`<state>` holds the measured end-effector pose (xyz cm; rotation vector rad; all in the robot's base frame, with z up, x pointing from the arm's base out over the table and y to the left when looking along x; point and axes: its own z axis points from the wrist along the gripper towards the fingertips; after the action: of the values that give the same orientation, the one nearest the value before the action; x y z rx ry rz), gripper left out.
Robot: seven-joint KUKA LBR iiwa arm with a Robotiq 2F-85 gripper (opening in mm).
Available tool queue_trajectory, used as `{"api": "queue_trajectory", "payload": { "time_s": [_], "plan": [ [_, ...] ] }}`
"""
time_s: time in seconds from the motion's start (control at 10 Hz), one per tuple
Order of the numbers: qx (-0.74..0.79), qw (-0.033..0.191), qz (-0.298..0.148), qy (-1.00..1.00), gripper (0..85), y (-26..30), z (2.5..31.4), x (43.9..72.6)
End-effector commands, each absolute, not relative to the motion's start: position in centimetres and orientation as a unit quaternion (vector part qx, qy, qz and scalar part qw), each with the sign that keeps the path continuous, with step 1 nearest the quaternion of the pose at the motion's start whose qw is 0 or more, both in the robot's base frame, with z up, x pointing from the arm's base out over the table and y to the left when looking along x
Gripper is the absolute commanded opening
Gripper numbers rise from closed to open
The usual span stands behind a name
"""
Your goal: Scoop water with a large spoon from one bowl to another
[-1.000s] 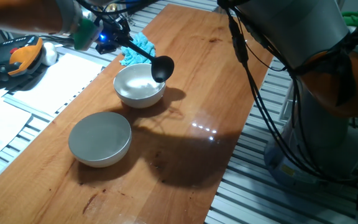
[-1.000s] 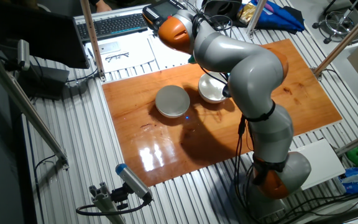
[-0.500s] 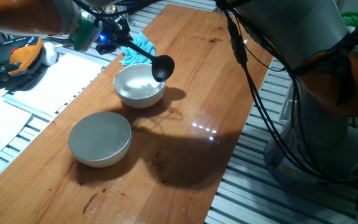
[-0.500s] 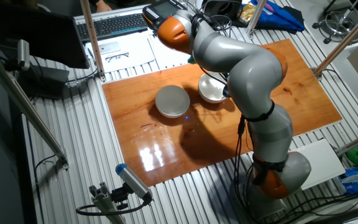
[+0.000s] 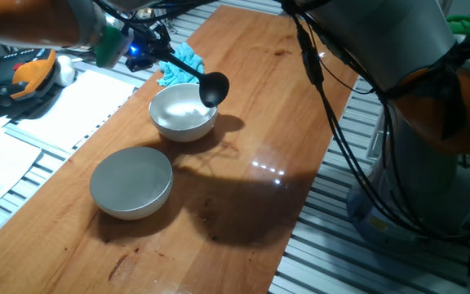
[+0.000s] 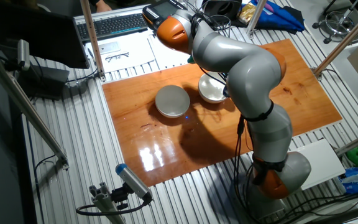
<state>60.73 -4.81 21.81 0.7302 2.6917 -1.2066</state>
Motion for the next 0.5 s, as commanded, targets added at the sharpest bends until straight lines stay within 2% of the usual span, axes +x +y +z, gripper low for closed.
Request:
{"api": "queue_trajectory", "payload": {
  "time_s": [0.0, 0.4],
  "plan": [
    [0.24, 0.051, -0.396, 0.885, 0.0, -4.82, 21.8, 60.73],
    [0.238, 0.048, -0.402, 0.883, 0.0, -4.83, 21.81, 60.72]
  ]
}}
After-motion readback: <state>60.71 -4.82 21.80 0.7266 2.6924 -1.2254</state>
